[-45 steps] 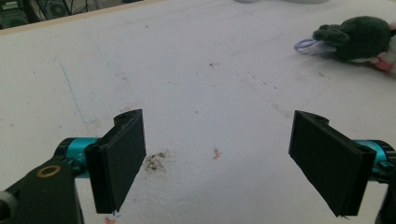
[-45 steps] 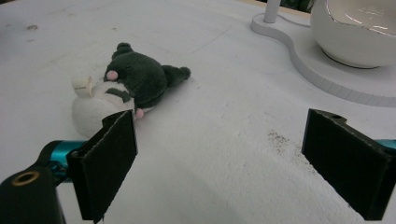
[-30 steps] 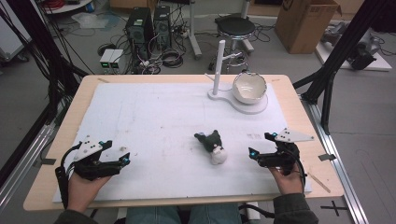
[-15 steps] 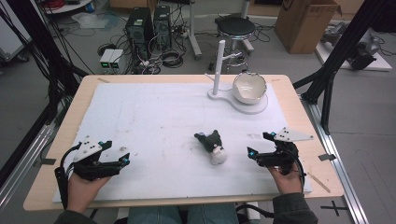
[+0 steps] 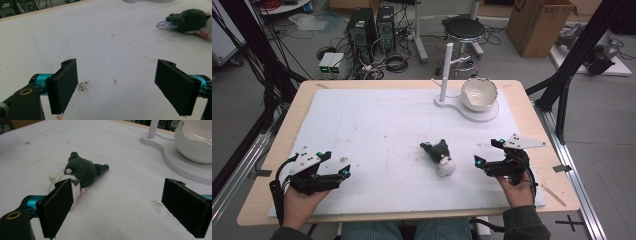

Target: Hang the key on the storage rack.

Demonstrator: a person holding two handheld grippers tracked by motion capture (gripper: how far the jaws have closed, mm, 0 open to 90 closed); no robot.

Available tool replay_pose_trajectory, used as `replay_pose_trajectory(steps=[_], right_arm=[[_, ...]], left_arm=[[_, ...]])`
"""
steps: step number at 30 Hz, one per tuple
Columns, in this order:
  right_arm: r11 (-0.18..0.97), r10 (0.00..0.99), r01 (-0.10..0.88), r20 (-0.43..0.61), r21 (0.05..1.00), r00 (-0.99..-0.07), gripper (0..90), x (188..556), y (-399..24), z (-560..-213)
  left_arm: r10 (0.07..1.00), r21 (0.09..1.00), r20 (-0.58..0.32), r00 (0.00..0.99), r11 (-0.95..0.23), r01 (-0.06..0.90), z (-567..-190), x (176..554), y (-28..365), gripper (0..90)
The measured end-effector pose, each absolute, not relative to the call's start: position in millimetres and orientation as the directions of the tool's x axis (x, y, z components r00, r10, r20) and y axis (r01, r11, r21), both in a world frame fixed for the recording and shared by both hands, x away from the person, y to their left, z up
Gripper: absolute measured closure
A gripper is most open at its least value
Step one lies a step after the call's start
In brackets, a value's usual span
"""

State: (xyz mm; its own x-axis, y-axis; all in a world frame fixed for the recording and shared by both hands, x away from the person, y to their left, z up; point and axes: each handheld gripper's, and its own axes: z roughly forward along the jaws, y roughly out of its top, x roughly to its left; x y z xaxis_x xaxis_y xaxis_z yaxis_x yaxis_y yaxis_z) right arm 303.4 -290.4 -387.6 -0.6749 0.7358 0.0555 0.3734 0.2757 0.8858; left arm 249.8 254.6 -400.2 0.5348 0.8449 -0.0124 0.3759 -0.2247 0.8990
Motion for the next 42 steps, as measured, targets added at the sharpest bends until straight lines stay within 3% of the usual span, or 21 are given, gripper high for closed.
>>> replay_pose_trajectory(steps=[34,42], right_arm=[[0.306,0.697,0.355,0.046,0.883,-0.715,9.8,318.6,-242.9,-339.4],[0.325,0.684,0.368,0.052,0.871,-0.727,9.8,321.6,-227.9,-342.7]], left_arm=[[0.844,0.902,-0.005,0.537,-0.228,0.367,-399.3,250.2,253.9,19.0],[0.845,0.904,-0.006,0.535,-0.224,0.364,-399.3,250.1,253.8,19.0]])
